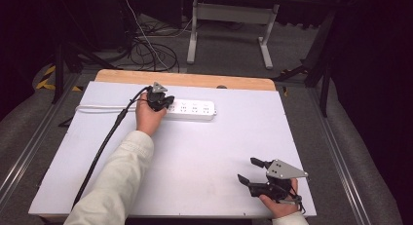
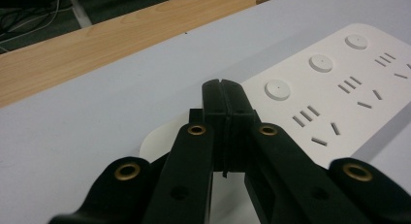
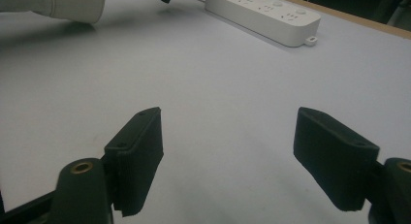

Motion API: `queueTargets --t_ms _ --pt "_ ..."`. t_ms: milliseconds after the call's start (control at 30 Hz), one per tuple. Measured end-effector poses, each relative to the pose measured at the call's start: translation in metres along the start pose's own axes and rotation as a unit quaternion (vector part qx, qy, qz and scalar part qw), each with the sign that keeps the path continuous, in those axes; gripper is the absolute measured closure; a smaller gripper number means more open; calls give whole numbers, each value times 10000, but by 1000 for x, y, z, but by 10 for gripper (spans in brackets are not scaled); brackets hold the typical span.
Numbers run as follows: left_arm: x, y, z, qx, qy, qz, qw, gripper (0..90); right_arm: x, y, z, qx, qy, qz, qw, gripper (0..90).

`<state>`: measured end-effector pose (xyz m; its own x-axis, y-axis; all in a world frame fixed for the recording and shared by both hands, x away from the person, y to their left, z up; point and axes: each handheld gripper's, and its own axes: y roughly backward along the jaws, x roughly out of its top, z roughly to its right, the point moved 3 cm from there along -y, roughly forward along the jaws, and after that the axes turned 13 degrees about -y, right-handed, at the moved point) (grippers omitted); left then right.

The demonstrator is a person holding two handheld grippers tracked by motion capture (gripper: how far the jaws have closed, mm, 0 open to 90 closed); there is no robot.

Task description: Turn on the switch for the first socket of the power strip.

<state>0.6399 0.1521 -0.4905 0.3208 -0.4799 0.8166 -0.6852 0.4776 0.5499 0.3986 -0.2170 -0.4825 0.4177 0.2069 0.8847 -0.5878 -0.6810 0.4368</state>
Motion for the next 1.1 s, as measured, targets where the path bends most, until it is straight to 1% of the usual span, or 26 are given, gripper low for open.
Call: queueTargets --t_ms 100,400,500,533,567,600,633,667,700,733,767,867,933,1000,1067,1100 --pt "0 -1 0 -3 34 27 10000 900 0 0 0 10 0 0 10000 271" --pt "-1 -2 0 101 -119 13 9999 900 -1 1 0 15 3 6 10000 271" --pt "0 -2 1 130 -74 -66 9999 900 -1 0 0 16 16 0 10000 271" --pt "0 -2 2 139 -116 -72 9998 900 -1 0 0 17 18 0 10000 271" --pt "0 -2 2 197 -200 -70 9996 900 -1 0 0 19 19 -1 10000 271" --pt "-1 -2 3 156 -180 -88 9997 900 -1 0 0 18 6 2 10000 271" --pt "-1 -2 1 204 -225 -64 9995 900 -1 0 0 16 11 0 10000 271" --pt "0 -2 3 157 -162 -89 9997 900 -1 0 0 16 11 0 10000 271" --pt "0 -2 3 186 -185 -90 9996 900 -1 0 0 17 10 -2 10000 271" --pt "0 -2 3 267 -249 -136 9992 900 -1 0 0 13 10 -1 10000 271" --pt "1 -3 4 274 -265 -137 9992 900 -1 0 0 16 11 -3 10000 271" --pt "1 -3 3 215 -143 -141 9996 900 -1 0 0 12 16 -15 10000 271" --pt "0 -3 4 208 -118 -145 9996 900 -1 0 0 14 22 -16 10000 271" --pt "1 -4 5 263 -158 -175 9994 900 -1 0 0 19 19 -10 10000 271" --pt "1 -4 5 292 -147 -212 9992 900 -1 0 1 21 18 -20 10000 271" --pt "1 -4 4 263 -90 -198 9994 900 -1 0 0 23 21 -24 10000 271"
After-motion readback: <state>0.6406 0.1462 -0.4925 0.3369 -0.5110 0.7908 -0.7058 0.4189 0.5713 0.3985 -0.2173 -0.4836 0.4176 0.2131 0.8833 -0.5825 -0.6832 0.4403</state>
